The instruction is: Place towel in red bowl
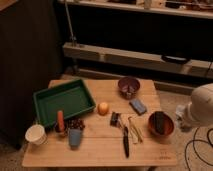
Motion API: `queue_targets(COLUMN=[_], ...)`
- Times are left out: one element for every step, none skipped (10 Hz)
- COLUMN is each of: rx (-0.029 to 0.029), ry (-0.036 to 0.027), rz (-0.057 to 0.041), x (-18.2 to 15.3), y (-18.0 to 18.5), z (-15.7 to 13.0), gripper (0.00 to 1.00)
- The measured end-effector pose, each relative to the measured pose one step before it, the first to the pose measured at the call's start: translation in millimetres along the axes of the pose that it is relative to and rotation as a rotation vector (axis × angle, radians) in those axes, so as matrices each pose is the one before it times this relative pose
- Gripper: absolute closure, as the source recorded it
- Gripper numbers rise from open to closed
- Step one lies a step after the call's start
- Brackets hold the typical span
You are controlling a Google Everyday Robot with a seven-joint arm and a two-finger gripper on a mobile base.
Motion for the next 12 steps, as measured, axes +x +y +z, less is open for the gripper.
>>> queue_targets(rx=[-0.05324,-0.03860,-0.02603,-0.03621,-0.03325,-0.01980,-0.01152,-0.01324,-0.01065,-0.00820,-0.01249,-0.00997], ry=[0.00480,0.00244,0.00067,0.00260,0.00297,0.00023,-0.00482,-0.00630,-0.00685,-0.00509,-0.00231,-0.00064], rz=[0.03532,0.01719,0.00528,-0.00431,-0.00967,-0.00685,-0.01473,-0.02634,-0.02236,-0.01045,-0.01083,-0.01212], x=[5.19,2.89,1.68,1.07,1.21,2.09,-0.30,-3.16,-3.60,-2.05,-3.73,-4.52], y=[-5.05,1.29,4.73,10.11,5.67,0.49,1.54,7.38,5.87,1.73,1.41,4.92], z=[14.19,13.48,12.57,15.30,14.56,10.90,7.44,3.77,-0.10,-0.93,1.74,2.25], gripper=[1.00,1.00,1.00,1.00,1.00,1.00,1.00,1.00,1.00,1.00,1.00,0.99])
